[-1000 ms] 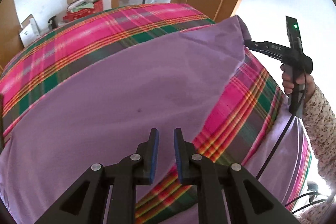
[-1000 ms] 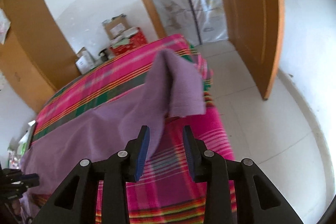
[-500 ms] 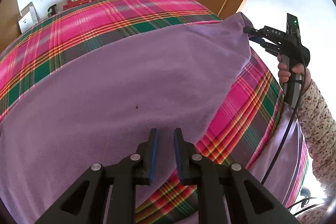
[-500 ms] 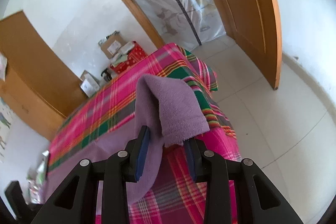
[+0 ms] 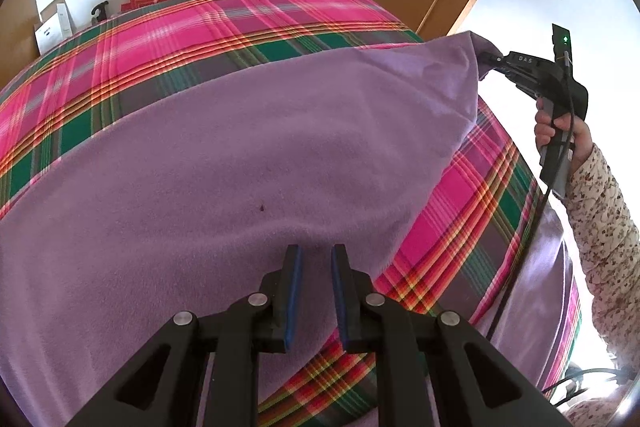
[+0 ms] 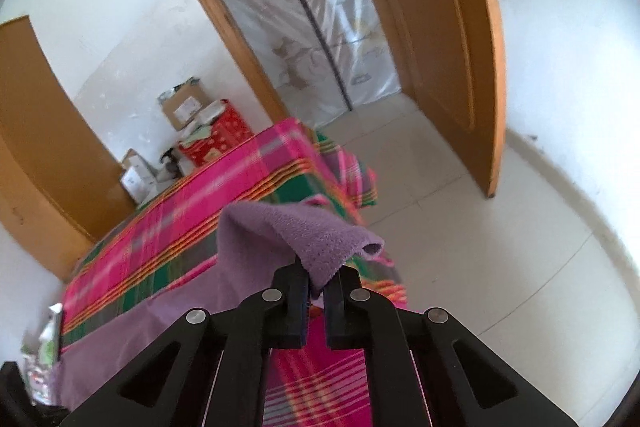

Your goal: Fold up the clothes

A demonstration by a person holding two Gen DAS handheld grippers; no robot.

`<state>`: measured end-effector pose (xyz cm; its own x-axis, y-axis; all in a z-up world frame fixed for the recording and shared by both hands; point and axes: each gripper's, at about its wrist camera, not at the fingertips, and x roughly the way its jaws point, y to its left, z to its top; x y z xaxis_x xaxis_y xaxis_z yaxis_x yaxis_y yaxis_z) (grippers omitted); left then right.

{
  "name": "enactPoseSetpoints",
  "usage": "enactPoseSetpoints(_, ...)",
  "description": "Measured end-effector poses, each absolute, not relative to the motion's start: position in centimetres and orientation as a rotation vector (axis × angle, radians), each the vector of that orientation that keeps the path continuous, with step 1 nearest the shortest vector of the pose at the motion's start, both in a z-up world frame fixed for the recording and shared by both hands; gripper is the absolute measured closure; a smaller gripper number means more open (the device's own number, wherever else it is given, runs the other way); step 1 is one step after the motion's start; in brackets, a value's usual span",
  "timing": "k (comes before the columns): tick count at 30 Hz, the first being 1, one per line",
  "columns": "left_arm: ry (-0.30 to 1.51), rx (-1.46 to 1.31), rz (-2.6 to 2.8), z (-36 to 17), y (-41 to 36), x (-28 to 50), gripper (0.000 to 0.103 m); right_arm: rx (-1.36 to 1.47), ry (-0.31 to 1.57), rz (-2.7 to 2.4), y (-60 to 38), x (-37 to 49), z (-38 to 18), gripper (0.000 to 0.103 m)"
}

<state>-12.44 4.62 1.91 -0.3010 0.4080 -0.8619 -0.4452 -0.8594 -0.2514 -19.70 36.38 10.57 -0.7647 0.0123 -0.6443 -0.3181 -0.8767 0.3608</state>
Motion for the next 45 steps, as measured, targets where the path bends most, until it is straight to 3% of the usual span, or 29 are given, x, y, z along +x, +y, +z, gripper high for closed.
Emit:
enactPoseSetpoints(13,-0.002,-1.432,2.161,1.5,4.4,-12.9,0.088,-1.098,0.396,2.518,37.6,-22.4,10.5,0.095)
enactPoseSetpoints(30,-0.025,-1.427,2.163,1.5,4.5,-12.7,0.088,-1.065,0.473,2.350,39.5,-20.5,10.3,0.085)
enactPoseSetpoints(38,-0.125,-1.382,2.224,3.6,2.0,-12.0,0.088,-1.078,0.612,2.451,37.3,-18.0,11.1,0.081)
enactPoseSetpoints(45,-0.232,-1.348,2.313,5.6,-2.2,-10.2,0.084,-1.154,0.509,2.698,30.8,-16.2,11.8,0.081)
